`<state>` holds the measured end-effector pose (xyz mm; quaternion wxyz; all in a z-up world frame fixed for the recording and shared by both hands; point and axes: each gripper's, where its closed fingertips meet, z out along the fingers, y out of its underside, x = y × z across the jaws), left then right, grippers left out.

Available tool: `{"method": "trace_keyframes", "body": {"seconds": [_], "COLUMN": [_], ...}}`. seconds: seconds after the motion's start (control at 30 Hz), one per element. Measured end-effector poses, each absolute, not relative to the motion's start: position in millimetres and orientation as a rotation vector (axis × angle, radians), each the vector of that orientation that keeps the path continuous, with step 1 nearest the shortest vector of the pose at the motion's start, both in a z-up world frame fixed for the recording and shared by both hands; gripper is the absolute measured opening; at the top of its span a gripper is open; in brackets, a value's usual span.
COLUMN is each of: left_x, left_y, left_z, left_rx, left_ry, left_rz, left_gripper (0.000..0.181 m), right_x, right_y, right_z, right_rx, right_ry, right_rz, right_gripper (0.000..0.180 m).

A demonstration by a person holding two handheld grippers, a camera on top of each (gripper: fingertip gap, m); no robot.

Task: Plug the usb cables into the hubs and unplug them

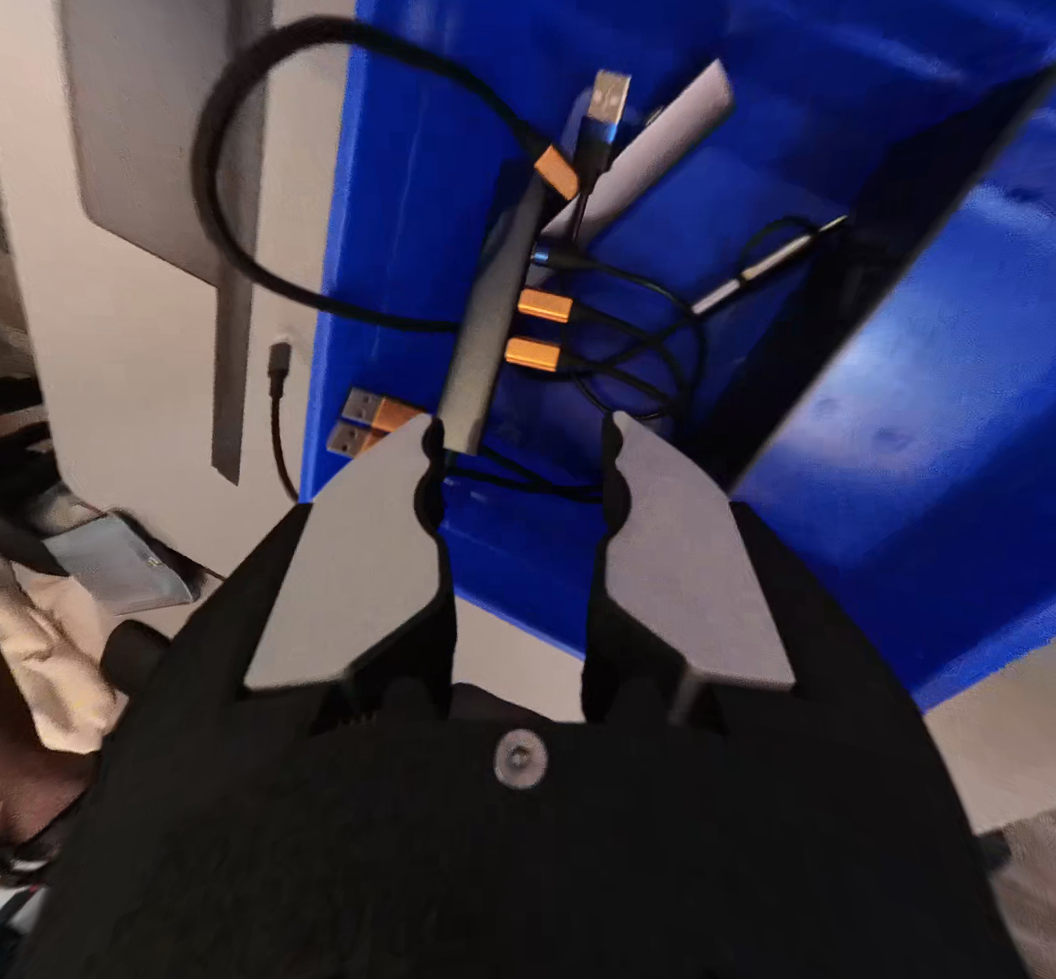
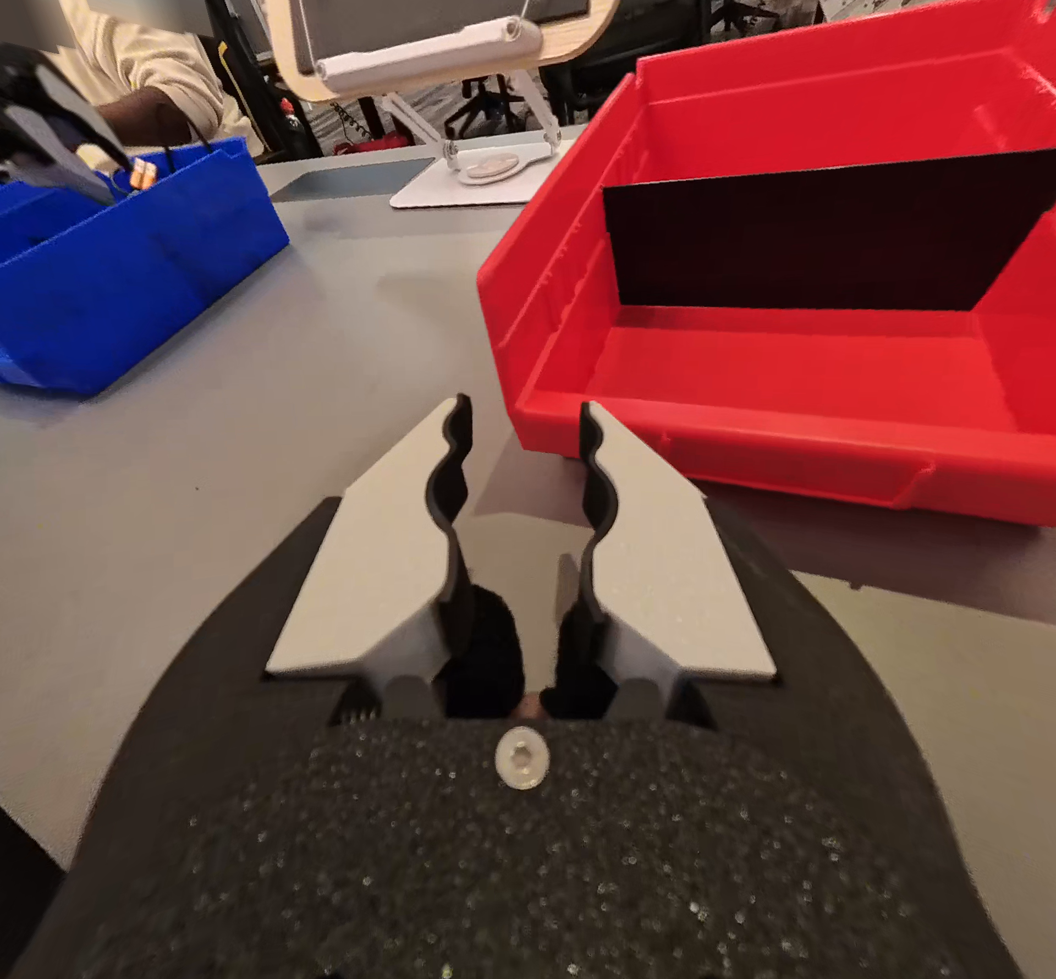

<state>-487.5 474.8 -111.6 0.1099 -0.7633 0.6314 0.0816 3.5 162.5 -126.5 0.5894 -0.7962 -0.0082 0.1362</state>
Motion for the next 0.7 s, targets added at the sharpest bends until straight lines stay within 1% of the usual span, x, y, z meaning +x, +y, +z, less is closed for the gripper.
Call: {"method": "trace_keyframes", "body": {"seconds": [0.03, 0.13, 0.2, 0.27, 0.47, 0.6, 0.7], "left_x": [-491.3, -497.0, -497.3, -498.8, -514.2, -510.6, -508.0], "left_y": [480.4, 491.2, 496.4, 501.6, 511.0, 509.2, 507.9], "left_z": [-120.3, -137.7, -142.7, -147.2, -166.1, -157.9, -130.4], "left_rx": [-2.253, -2.254, -2.246, -2.236, -2.229, -2.208, -2.136], "left_ry": [1.904, 1.999, 2.027, 2.047, 2.124, 2.11, 2.03], "left_rz": [0.282, 0.384, 0.426, 0.477, 0.618, 0.584, 0.61], "left_gripper": [0.057, 0.055, 0.048, 0.046, 0.022, 0.022, 0.022], "right_x": [2.5, 1.7, 2.1, 0.9, -3.9, -3.3, -3.8], "right_y": [162.0, 160.6, 160.8, 161.5, 160.3, 159.8, 159.9], "right_z": [-126.5, -126.3, -126.8, -128.7, -130.1, -129.6, -130.1], "right_rx": [-1.854, -1.853, -1.855, -1.866, -1.875, -1.871, -1.876], "right_ry": [-0.028, -0.031, -0.023, -0.022, -0.02, -0.012, -0.016], "right_rz": [0.31, 0.319, 0.342, 0.371, 0.424, 0.427, 0.426], "right_gripper": [0.036, 0.036, 0.036, 0.036, 0.036, 0.036, 0.036]}}
